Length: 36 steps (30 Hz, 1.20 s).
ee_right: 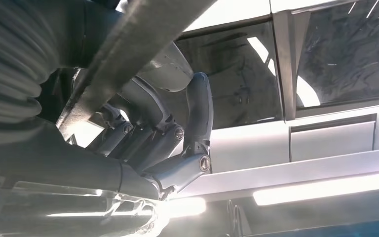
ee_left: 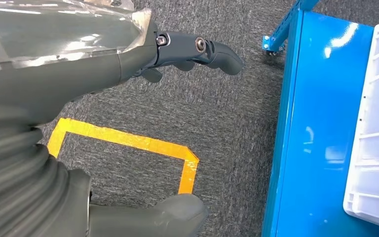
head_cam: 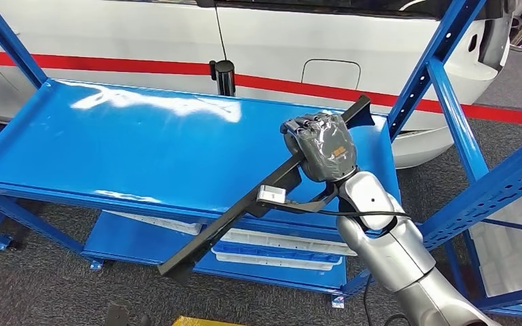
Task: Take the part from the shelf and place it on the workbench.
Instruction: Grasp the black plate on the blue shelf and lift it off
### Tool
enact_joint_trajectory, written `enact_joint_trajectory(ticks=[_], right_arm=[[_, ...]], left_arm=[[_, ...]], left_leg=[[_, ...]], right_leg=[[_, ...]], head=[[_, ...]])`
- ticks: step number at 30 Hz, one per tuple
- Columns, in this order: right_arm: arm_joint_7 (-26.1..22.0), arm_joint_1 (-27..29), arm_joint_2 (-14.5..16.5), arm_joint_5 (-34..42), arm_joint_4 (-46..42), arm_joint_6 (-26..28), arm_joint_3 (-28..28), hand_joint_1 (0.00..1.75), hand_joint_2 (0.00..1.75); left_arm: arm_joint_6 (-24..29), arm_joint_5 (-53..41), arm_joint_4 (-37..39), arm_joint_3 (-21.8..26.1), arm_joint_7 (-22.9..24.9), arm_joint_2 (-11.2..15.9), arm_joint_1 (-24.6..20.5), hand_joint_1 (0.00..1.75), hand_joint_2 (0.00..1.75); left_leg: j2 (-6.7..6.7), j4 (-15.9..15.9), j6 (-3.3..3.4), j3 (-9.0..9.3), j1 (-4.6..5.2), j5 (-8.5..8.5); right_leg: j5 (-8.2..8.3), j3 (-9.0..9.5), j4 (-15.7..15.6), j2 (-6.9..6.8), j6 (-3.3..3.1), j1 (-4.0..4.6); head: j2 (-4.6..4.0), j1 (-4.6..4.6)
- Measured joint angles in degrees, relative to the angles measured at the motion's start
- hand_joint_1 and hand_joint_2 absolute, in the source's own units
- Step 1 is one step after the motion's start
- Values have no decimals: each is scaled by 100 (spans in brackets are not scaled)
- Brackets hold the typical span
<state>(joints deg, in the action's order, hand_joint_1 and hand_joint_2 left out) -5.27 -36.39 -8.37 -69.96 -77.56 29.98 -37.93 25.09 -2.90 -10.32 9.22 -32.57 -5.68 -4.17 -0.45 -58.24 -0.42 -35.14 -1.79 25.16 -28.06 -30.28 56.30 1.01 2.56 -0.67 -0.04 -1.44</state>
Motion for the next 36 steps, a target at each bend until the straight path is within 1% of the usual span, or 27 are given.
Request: enact_joint_trajectory(ticks=[5,9,12,15,16,17,19,20,21,22,23,24,25,26,27,28,29,30,31,32,33,34,35,36], right_arm=[[-5,37,-63,2,-80,25,29,175,175],[-30,114,-84,32,-147,166,52,175,175],[-34,196,-92,46,-176,198,60,175,175],[-34,264,-101,46,-178,201,84,175,175],[-29,291,-103,31,-178,206,96,175,175],[-21,319,-106,10,-178,211,109,175,175],[0,369,-112,-49,-184,217,137,175,175],[10,385,-115,-77,-187,216,153,175,175],[18,395,-118,-102,-190,215,168,175,175],[24,408,-122,-121,-190,213,183,175,175],[28,423,-128,-133,-190,212,194,175,175],[32,444,-136,-140,-189,211,204,175,175],[36,466,-143,-144,-189,210,214,175,175],[39,483,-148,-148,-189,209,223,175,175],[42,491,-151,-150,-189,208,232,175,175],[43,492,-154,-152,-189,207,240,175,175],[44,489,-156,-154,-189,207,246,175,175],[45,490,-158,-152,-190,207,251,175,175],[45,493,-160,-152,-190,206,253,175,175],[46,502,-162,-152,-191,205,254,175,175],[46,510,-163,-152,-191,205,254,175,175],[46,512,-162,-154,-191,204,254,175,175],[46,512,-159,-152,-192,203,255,175,175],[46,509,-154,-153,-192,202,255,175,175]], left_arm=[[26,-16,0,0,50,0,-3,0,175],[64,-150,0,-5,337,3,-8,0,175],[32,-254,0,-16,452,9,-10,0,175],[-2,-320,0,-57,492,16,-10,0,175],[-19,-327,0,-74,505,19,-10,0,175],[-37,-332,0,-86,517,22,-11,0,175],[-78,-348,0,-102,538,25,-14,0,175],[-100,-357,0,-105,545,26,-18,0,175],[-123,-369,0,-107,551,27,-22,0,175],[-139,-389,0,-110,559,27,-24,0,175],[-152,-406,0,-115,568,27,-26,0,175],[-160,-422,0,-120,579,26,-27,0,175],[-162,-434,0,-127,590,23,-26,0,175],[-163,-439,0,-134,598,23,-26,0,175],[-163,-445,0,-142,603,22,-27,0,175],[-163,-450,0,-148,606,24,-27,0,175],[-163,-454,0,-152,609,27,-28,0,175],[-163,-458,0,-155,611,29,-29,0,175],[-162,-461,0,-156,614,31,-31,0,175],[-162,-463,0,-158,615,32,-30,0,175],[-162,-465,1,-159,617,31,-27,0,175],[-162,-466,1,-160,619,33,-25,0,175],[-163,-466,2,-160,620,34,-23,0,175],[-168,-466,2,-160,621,34,-22,0,175]], left_leg=[[0,0,0,1,0,0],[-3,-6,5,-1,13,3],[-4,-9,17,-2,30,12],[-4,-17,48,-1,59,30],[-4,-21,66,0,69,30],[-4,-16,87,3,78,22],[15,55,160,40,54,-30],[31,99,192,61,37,-55],[46,135,218,77,19,-76],[57,146,227,81,22,-83],[64,147,231,78,19,-87],[66,147,230,75,18,-90],[67,145,224,73,13,-93],[66,142,212,72,2,-99],[64,134,189,71,-16,-103],[61,119,151,63,-28,-105],[54,101,102,44,-35,-108],[46,79,51,25,-30,-114],[35,54,7,1,-16,-124],[26,46,-25,-19,-12,-144],[20,39,-53,-33,-18,-167],[21,13,-74,-66,-37,-144],[27,-79,-88,-120,-55,-43],[31,-287,-95,-212,-66,142]], right_leg=[[0,1,0,0,0,0],[1,3,-5,0,2,-15],[0,1,-6,0,6,-41],[-5,0,-14,0,24,-82],[0,3,-21,0,39,-95],[8,10,-31,1,58,-105],[-21,-2,-3,-9,83,-111],[-102,-54,115,-19,70,-108],[-236,-162,350,-30,46,-108],[-402,-322,705,-40,21,-109],[-569,-515,1124,-40,9,-108],[-677,-680,1476,-41,19,-112],[-701,-769,1666,-42,53,-119],[-623,-748,1618,-46,108,-133],[-463,-608,1324,-57,177,-157],[-291,-405,893,-77,247,-190],[-142,-215,533,-72,279,-190],[-43,-96,285,-61,274,-178],[-12,-59,190,-44,235,-165],[-1,-84,220,-18,182,-142],[9,-129,228,-15,129,-148],[25,-161,236,-18,71,-165],[57,-198,243,-20,6,-166],[97,-237,240,-23,-72,-159]], head=[[0,0],[0,-1],[0,-1],[0,-1],[0,-2],[0,-2],[0,-1],[0,6],[0,15],[0,22],[0,31],[0,31],[0,31],[0,31],[0,30],[0,35],[0,45],[0,50],[0,58],[0,55],[0,47],[0,43],[0,37],[0,32]])
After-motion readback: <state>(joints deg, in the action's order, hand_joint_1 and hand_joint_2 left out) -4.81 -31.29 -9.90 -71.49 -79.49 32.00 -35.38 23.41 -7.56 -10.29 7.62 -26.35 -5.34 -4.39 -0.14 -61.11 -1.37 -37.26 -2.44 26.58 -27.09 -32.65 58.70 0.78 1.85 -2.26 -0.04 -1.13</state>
